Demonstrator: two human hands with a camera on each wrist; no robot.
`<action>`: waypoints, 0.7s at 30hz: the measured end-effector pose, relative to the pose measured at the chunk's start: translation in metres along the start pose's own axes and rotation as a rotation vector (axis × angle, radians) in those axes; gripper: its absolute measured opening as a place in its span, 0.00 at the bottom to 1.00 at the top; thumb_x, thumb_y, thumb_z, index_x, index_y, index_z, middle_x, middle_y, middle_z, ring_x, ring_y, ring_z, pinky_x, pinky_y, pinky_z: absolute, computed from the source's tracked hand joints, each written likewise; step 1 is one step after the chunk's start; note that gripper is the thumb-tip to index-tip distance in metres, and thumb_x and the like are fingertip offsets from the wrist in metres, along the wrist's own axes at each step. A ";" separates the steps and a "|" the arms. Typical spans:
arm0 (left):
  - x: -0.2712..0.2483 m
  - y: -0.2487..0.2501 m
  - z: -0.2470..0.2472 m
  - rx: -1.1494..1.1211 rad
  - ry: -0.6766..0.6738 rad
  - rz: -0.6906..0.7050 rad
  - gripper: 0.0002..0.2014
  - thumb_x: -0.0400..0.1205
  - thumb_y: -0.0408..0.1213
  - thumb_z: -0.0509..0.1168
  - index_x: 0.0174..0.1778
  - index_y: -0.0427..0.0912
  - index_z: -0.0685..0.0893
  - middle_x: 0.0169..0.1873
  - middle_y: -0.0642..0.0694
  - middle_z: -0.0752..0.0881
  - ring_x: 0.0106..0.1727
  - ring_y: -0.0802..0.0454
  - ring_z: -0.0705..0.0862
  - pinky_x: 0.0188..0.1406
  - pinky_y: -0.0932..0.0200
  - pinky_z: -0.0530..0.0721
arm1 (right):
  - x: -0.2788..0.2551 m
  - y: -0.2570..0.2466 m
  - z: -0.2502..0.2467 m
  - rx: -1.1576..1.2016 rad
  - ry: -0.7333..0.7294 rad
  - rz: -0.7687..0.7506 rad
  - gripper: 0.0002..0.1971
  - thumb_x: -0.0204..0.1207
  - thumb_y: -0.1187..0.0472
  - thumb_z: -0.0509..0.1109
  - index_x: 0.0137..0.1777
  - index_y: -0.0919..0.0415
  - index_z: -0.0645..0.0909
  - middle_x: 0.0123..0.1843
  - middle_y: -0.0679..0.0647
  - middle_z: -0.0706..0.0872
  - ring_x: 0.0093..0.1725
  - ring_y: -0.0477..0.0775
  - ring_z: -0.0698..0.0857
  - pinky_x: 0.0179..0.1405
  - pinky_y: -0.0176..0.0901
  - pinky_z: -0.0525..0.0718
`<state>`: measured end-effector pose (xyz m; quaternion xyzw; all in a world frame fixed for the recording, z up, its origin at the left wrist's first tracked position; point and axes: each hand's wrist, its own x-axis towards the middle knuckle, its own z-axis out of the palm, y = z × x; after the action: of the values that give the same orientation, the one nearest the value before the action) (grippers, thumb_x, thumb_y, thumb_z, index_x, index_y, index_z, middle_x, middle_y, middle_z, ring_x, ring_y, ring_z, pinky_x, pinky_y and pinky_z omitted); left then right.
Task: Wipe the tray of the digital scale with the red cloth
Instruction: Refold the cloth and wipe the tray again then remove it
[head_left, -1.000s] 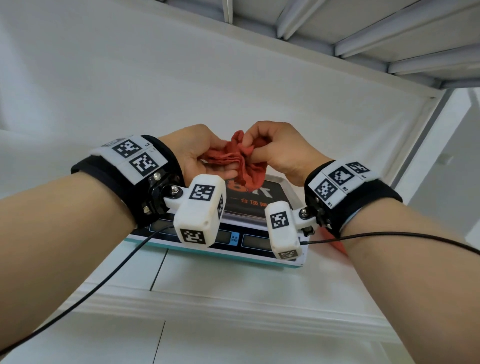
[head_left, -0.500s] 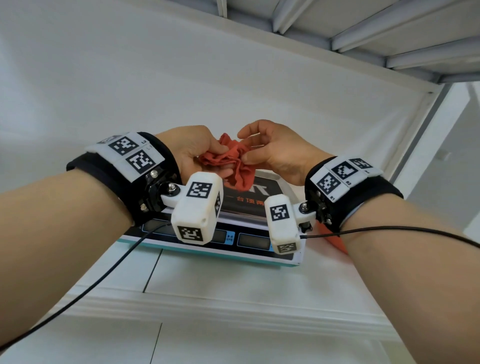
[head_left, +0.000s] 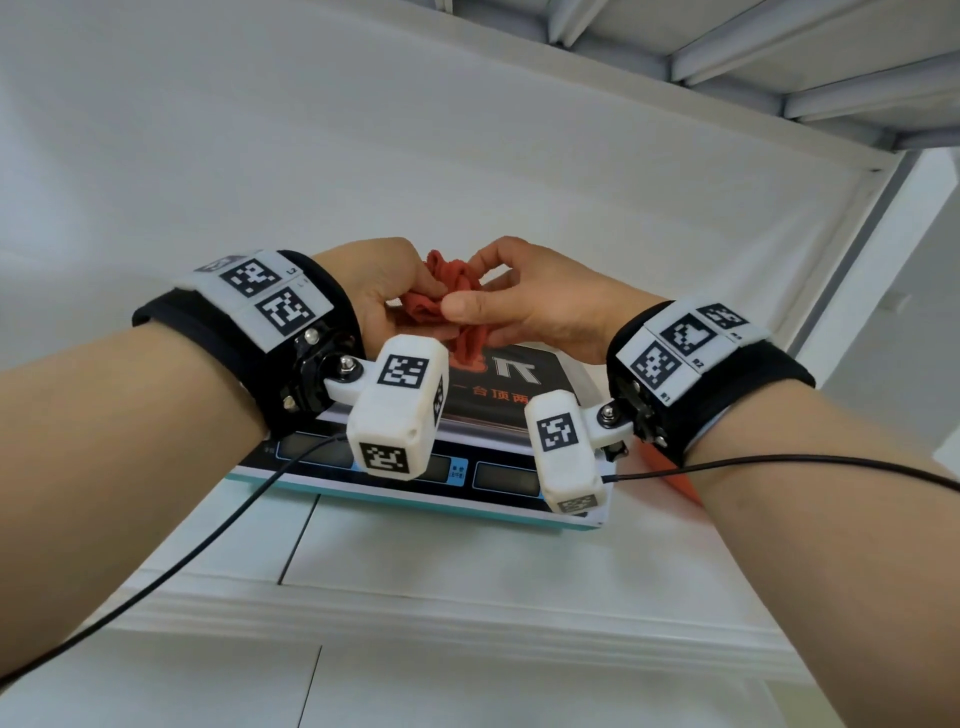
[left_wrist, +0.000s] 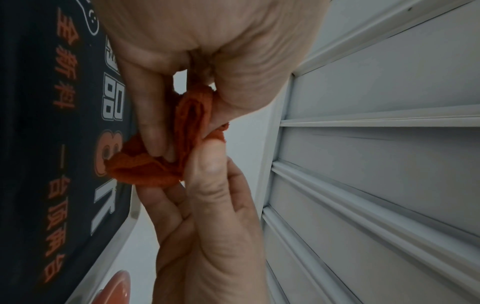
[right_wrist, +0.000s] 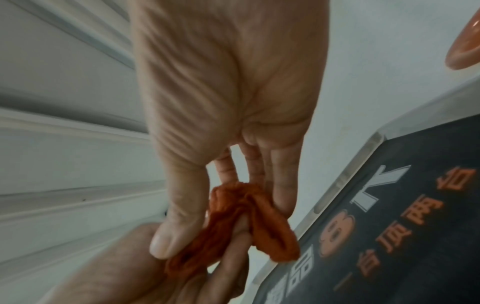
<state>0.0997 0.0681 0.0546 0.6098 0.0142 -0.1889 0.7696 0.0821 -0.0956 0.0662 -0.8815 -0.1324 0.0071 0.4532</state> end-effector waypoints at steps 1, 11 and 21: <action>-0.001 -0.001 0.001 -0.005 -0.008 0.007 0.08 0.81 0.21 0.61 0.44 0.34 0.84 0.34 0.39 0.89 0.29 0.43 0.90 0.29 0.44 0.89 | 0.001 0.000 0.002 -0.038 0.007 -0.001 0.30 0.68 0.55 0.84 0.66 0.61 0.75 0.53 0.59 0.90 0.45 0.54 0.94 0.46 0.44 0.92; -0.004 0.006 -0.002 0.115 -0.130 -0.100 0.17 0.85 0.42 0.58 0.64 0.36 0.81 0.55 0.31 0.87 0.40 0.29 0.90 0.26 0.38 0.86 | 0.004 0.006 0.003 -0.093 0.119 0.049 0.20 0.73 0.68 0.76 0.63 0.58 0.79 0.51 0.63 0.88 0.41 0.63 0.94 0.39 0.58 0.94; 0.014 0.025 -0.037 0.184 -0.036 -0.174 0.25 0.86 0.50 0.55 0.73 0.36 0.73 0.71 0.22 0.72 0.71 0.23 0.71 0.67 0.29 0.71 | 0.013 0.008 -0.038 -0.144 0.320 0.323 0.14 0.76 0.82 0.64 0.40 0.64 0.82 0.39 0.63 0.92 0.34 0.57 0.91 0.42 0.55 0.93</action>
<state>0.1278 0.1042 0.0652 0.6709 0.0359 -0.2663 0.6912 0.1012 -0.1274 0.0835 -0.9111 0.0838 -0.0697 0.3974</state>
